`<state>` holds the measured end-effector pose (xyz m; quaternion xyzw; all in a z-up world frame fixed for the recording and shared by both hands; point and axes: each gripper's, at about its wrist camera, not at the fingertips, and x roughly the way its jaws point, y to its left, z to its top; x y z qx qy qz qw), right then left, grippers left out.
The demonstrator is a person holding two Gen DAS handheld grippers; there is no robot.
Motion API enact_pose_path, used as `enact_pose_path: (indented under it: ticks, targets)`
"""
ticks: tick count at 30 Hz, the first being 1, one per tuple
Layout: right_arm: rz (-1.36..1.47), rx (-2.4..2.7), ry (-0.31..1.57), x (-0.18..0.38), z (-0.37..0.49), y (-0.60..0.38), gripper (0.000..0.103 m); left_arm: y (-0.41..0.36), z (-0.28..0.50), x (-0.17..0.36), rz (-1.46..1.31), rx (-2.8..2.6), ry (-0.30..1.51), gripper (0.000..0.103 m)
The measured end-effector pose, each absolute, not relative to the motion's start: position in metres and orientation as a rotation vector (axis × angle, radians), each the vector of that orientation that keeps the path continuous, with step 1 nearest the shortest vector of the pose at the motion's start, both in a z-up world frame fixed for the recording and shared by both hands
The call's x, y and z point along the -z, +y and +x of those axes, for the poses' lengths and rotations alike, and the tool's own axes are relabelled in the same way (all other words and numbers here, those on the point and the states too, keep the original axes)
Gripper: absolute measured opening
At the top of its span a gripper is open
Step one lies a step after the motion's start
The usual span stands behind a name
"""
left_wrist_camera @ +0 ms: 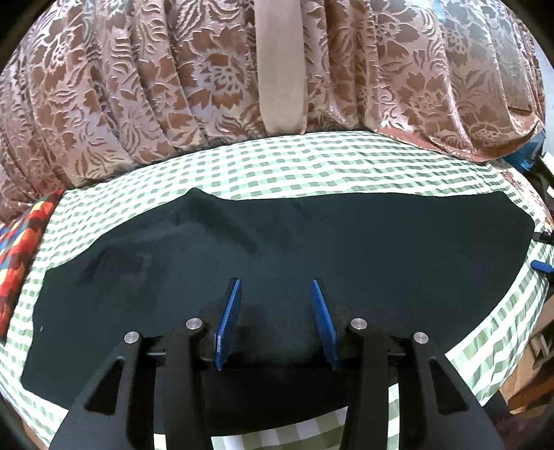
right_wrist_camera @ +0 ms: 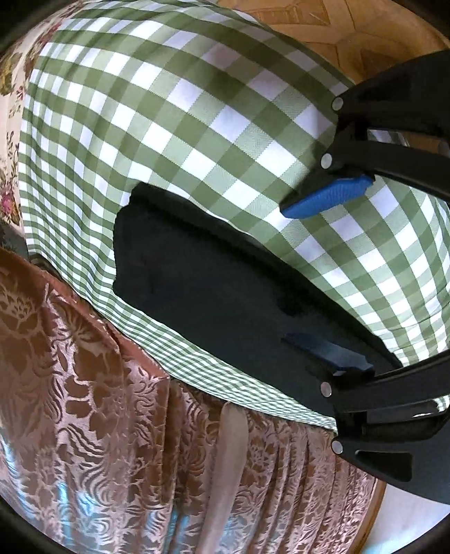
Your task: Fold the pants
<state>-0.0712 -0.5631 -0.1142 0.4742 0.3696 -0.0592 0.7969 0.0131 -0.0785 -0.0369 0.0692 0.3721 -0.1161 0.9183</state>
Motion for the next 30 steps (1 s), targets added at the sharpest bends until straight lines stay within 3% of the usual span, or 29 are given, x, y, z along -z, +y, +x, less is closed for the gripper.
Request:
enact_pose_path:
  ticks: [18, 19, 20, 22, 30]
  targets:
    - [1.047, 0.184, 0.741, 0.113, -0.036, -0.564, 0.072, -0.079, 0.014, 0.042, 0.11, 0.286, 0.772, 0.041]
    - [1.048, 0.185, 0.737, 0.113, -0.034, -0.564, 0.072, -0.076, 0.016, 0.041, 0.079, 0.295, 0.78, 0.042]
    - [1.046, 0.188, 0.734, 0.114, -0.032, -0.565, 0.072, -0.073, 0.017, 0.041, 0.046, 0.3, 0.785, 0.049]
    - [1.035, 0.194, 0.733, 0.114, -0.029, -0.565, 0.072, -0.068, 0.018, 0.039, 0.013, 0.298, 0.78, 0.05]
    - [1.019, 0.214, 0.728, 0.119, -0.014, -0.572, 0.066, -0.053, 0.017, 0.039, 0.006, 0.224, 0.774, 0.05]
